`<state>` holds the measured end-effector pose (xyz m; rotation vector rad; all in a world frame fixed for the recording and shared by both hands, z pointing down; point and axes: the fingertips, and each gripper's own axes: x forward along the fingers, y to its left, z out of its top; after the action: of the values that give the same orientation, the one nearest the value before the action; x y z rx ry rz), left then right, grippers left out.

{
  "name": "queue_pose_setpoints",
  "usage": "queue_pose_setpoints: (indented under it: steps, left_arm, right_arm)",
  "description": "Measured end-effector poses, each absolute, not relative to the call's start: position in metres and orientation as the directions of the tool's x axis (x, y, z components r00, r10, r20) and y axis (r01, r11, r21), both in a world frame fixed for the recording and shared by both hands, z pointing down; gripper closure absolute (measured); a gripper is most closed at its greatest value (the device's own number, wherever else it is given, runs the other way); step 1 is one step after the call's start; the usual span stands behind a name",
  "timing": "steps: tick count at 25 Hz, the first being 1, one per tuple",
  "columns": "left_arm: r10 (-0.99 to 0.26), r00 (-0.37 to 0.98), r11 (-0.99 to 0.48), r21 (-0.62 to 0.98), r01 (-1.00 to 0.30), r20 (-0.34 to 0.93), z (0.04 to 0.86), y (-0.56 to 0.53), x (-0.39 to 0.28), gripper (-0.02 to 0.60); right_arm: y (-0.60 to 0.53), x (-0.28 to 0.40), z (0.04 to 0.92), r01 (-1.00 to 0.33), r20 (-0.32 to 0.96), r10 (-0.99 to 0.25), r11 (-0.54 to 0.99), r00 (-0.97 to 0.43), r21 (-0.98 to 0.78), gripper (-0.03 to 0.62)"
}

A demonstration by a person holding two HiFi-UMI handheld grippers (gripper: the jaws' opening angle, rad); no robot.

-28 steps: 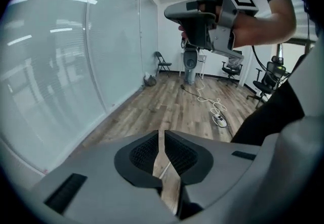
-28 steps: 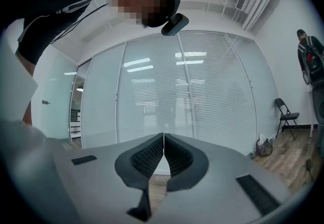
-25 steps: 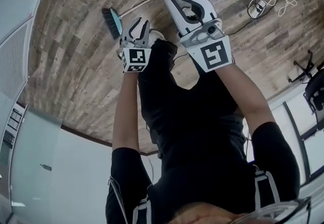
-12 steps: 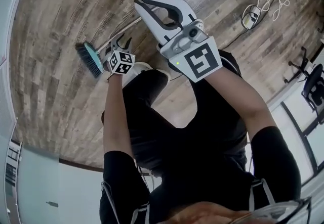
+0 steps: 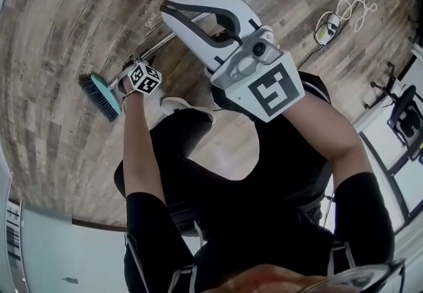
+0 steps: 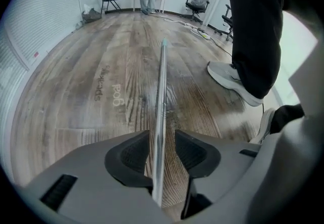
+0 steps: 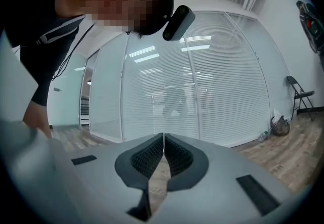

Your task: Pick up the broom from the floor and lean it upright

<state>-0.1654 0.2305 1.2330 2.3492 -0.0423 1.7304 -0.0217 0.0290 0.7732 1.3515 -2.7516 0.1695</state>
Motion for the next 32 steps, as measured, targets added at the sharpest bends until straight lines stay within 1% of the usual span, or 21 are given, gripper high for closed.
queue_pose_setpoints:
  steps: [3,6,10,11,12,15,19,23,28,32]
  left_arm:
    - [0.147,0.269,-0.974,0.187,-0.129,0.952,1.255,0.238,-0.168,0.416]
    - [0.109,0.243,-0.983,0.141,-0.115,0.964,1.268,0.236,-0.170,0.417]
    - [0.077,0.233,-0.985,0.110,-0.133,0.969,1.265,0.228,-0.171,0.438]
    - [0.081,0.236,-0.983,0.117,-0.143,0.968,1.264,0.230,-0.172,0.467]
    - [0.093,0.231,-0.981,0.130,-0.148,0.968,1.264,0.232,-0.175,0.479]
    - [0.150,0.203,-0.971,0.183,-0.156,0.968,1.252,0.235,-0.188,0.480]
    - [0.140,0.235,-0.958,0.192,-0.214,0.962,1.198,0.217,-0.192,0.485]
    - [0.131,0.263,-0.941,0.203,-0.271,0.956,1.122,0.187,-0.194,0.492]
    - [0.118,0.327,-0.905,0.237,-0.352,0.938,1.010,0.144,-0.183,0.491]
    - [0.056,0.366,-0.883,0.217,-0.417,0.929,0.916,0.123,-0.171,0.491]
  right_arm:
    - [0.021,-0.020,0.791,-0.777,0.145,-0.765,0.625,-0.628,-0.070,0.575]
    - [0.019,-0.026,0.800,-0.762,0.156,-0.747,0.644,-0.646,-0.074,0.575]
    - [0.030,-0.032,0.815,-0.731,0.193,-0.710,0.679,-0.677,-0.066,0.575]
    - [0.032,-0.032,0.820,-0.728,0.204,-0.705,0.683,-0.680,-0.067,0.575]
    - [0.032,-0.031,0.824,-0.732,0.212,-0.707,0.678,-0.675,-0.068,0.574]
    - [0.028,-0.026,0.834,-0.760,0.248,-0.728,0.648,-0.640,-0.059,0.574]
    - [0.048,-0.006,0.836,-0.803,0.318,-0.750,0.592,-0.580,-0.066,0.574]
    - [0.083,0.002,0.799,-0.840,0.337,-0.774,0.529,-0.536,-0.121,0.574]
    - [0.131,0.001,0.712,-0.826,0.322,-0.761,0.526,-0.564,-0.204,0.576]
    - [0.159,0.010,0.622,-0.815,0.318,-0.750,0.532,-0.580,-0.232,0.576]
